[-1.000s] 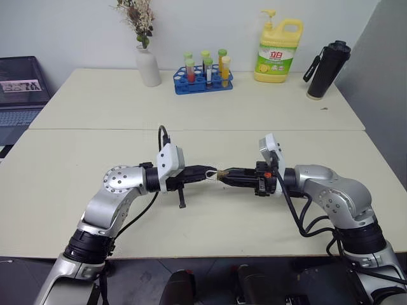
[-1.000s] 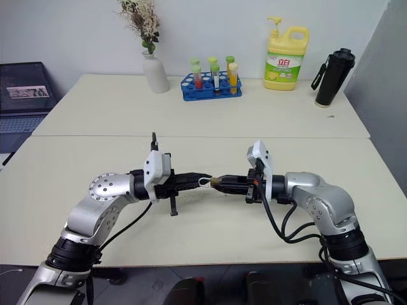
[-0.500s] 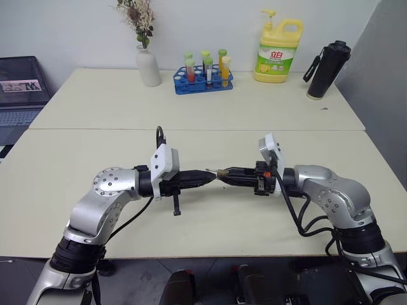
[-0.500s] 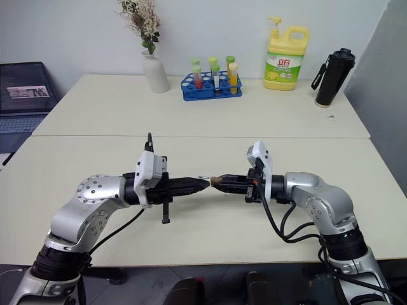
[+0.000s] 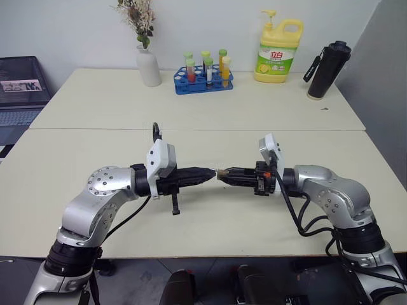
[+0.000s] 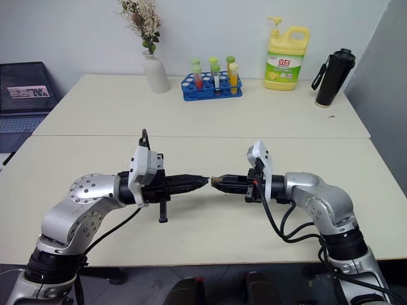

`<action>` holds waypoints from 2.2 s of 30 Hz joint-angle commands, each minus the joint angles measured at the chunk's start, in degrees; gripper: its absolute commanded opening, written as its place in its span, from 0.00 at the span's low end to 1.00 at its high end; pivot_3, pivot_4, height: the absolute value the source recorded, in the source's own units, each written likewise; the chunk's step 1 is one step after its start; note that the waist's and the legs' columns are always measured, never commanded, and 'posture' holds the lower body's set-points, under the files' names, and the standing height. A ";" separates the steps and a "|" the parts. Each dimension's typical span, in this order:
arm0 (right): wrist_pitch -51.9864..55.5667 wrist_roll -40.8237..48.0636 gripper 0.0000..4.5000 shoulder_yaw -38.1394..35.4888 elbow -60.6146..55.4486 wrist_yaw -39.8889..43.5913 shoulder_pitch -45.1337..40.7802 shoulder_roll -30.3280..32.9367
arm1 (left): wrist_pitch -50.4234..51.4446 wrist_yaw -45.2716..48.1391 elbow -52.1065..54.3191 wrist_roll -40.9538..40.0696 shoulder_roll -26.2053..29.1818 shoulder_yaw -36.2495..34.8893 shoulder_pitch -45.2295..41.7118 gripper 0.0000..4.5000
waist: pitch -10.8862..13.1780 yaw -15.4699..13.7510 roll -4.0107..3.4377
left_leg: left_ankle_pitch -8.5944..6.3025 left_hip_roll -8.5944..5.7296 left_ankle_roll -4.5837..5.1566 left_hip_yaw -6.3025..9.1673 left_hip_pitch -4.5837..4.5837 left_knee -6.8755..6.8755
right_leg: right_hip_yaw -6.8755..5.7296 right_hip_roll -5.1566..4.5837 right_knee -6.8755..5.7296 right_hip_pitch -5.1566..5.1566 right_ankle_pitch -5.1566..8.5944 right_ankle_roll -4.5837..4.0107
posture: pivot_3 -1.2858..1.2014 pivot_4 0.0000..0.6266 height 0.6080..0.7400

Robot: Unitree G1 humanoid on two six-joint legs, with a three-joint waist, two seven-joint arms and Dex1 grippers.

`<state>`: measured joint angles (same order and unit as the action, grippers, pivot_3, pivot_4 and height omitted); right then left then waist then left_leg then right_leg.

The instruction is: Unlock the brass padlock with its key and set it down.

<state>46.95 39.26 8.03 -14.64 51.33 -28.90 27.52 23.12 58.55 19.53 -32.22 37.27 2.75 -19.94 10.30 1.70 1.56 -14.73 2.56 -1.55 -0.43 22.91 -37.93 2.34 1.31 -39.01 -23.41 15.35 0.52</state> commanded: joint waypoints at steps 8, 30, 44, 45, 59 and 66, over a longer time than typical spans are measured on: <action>-0.49 0.39 0.04 -0.60 -1.57 0.89 -0.28 0.54 | -1.66 -0.36 -0.27 0.91 -1.19 -1.05 -1.65 0.00 | 0.00 0.01 0.00 | 0.00 0.01 0.00 0.00 0.00 0.00 | -0.01 0.00 0.00 0.00 0.00 0.00 | 0.52 0.24 1.00; 18.79 9.24 0.04 -3.36 -1.68 -5.41 0.44 1.70 | -54.29 0.81 -12.02 29.99 6.83 0.05 6.40 0.92 | 0.00 -0.04 -0.01 | -0.01 0.00 0.01 -0.13 0.02 0.05 | 0.05 -0.30 0.05 -0.04 0.01 -0.03 | 0.52 0.24 1.00; 28.52 4.97 0.04 -3.99 4.53 -22.22 -1.05 -8.27 | -58.71 1.64 -11.15 26.68 8.09 3.77 11.90 0.92 | 0.00 0.13 -0.01 | 0.00 0.03 0.01 -0.11 0.02 0.06 | 0.04 -0.30 0.00 -0.08 0.01 -0.02 | 0.52 0.24 1.00; 28.89 4.69 0.04 -3.95 5.02 -22.52 -1.30 -8.49 | -58.91 1.65 -11.51 26.84 8.24 3.95 11.97 0.92 | 0.00 0.13 -0.01 | 0.00 0.03 0.01 -0.12 0.02 0.06 | 0.04 -0.29 0.00 -0.08 0.01 -0.02 | 0.52 0.24 1.00; 28.59 1.29 0.83 -5.10 5.37 -21.86 -0.57 -3.77 | -55.22 -1.51 -10.28 25.91 7.82 2.82 13.59 0.92 | 0.00 0.13 -0.01 | -0.01 0.04 0.01 -0.11 0.02 0.08 | 0.03 -0.29 0.02 -0.09 0.01 -0.02 | 0.52 0.24 1.00; 6.72 -7.22 0.99 1.20 -2.45 -7.91 4.99 10.76 | -36.40 -4.36 -5.41 22.76 9.68 -0.49 17.74 0.92 | 0.01 -0.01 0.00 | -0.01 -0.05 0.02 -0.12 0.04 0.07 | 0.01 -0.37 0.08 -0.06 0.03 0.01 | 0.52 0.24 1.00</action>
<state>60.46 33.84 8.76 -13.69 39.12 -24.21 36.99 -19.28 55.82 11.40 -7.67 46.16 4.33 -2.70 10.31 1.69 1.55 -14.75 2.53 -1.53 -0.54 22.96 -37.86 2.36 0.95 -38.92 -23.49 15.38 0.54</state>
